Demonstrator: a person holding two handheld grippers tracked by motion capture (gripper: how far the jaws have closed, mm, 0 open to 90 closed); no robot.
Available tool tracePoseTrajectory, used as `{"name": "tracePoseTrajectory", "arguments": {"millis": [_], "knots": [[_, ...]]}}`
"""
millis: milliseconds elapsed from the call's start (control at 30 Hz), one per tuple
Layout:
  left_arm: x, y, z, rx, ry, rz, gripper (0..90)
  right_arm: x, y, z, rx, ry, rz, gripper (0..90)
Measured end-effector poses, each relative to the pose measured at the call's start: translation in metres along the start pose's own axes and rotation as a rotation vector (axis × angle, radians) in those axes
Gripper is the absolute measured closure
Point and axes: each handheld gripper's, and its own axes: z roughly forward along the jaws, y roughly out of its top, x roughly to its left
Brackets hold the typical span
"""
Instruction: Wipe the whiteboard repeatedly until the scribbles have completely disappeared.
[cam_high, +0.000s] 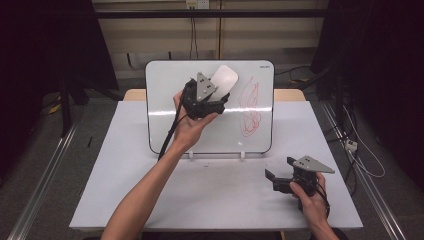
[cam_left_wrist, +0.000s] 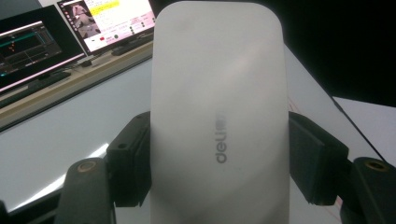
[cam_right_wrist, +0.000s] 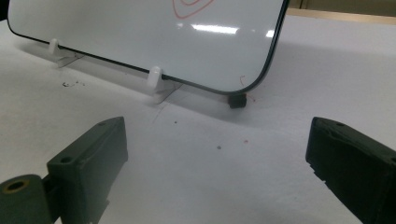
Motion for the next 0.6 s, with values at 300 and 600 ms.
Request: {"name": "tracePoseTrajectory", "arguments": {"millis": [300,600], "knots": [[-0.006,0.005,0.019,0.018,-0.01,0.037,31.2,0.0,0.0,-0.001,-0.005,0.009,0.005,5.7],[-0.002,0.01,0.035,0.039,0.003,0.059,31.1,-0.001,0.0,-0.001,-0.001,0.012,0.007,5.6]]}}
